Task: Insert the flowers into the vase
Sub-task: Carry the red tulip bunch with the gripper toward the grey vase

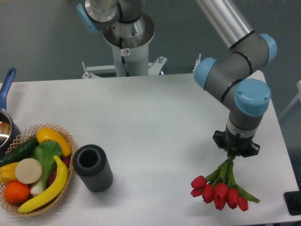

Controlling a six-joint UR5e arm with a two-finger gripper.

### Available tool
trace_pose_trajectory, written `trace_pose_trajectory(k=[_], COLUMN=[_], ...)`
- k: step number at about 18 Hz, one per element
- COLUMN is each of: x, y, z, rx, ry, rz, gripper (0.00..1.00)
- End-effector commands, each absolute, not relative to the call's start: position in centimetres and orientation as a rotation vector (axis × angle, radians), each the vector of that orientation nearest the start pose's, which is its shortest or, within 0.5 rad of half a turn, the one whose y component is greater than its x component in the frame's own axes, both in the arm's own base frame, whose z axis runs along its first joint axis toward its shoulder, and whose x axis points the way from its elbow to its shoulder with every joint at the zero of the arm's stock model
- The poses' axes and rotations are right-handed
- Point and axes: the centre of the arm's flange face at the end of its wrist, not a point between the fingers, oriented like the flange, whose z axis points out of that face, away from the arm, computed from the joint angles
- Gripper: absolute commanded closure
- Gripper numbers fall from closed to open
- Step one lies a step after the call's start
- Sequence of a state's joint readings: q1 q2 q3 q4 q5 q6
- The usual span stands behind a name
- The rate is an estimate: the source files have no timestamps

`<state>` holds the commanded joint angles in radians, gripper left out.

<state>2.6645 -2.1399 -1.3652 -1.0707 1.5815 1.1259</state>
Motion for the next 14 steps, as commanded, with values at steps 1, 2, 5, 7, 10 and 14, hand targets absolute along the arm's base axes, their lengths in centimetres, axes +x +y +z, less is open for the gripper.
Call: trace_pose_trajectory(k=[1,2,5,7,10,14], x=[-56.8,-56.9,-57.1,-57.1,-57.0,-56.5], y=[44.3,44.3,44.5,44.7,46.3,47.7], z=[29.6,29.7,30.5,31.2,32.9,34.3], rx=[-3.084,-3.081,-3.062,-3.023,-2.877,-2.754], ry=[0.049,0.049,0.047,0.045,0.046,-0.034], rz=[0.196,0.199,0.216,0.206,0.157,0.119], gripper=[0.89,0.89,0.88,0.89,0.88,0.88])
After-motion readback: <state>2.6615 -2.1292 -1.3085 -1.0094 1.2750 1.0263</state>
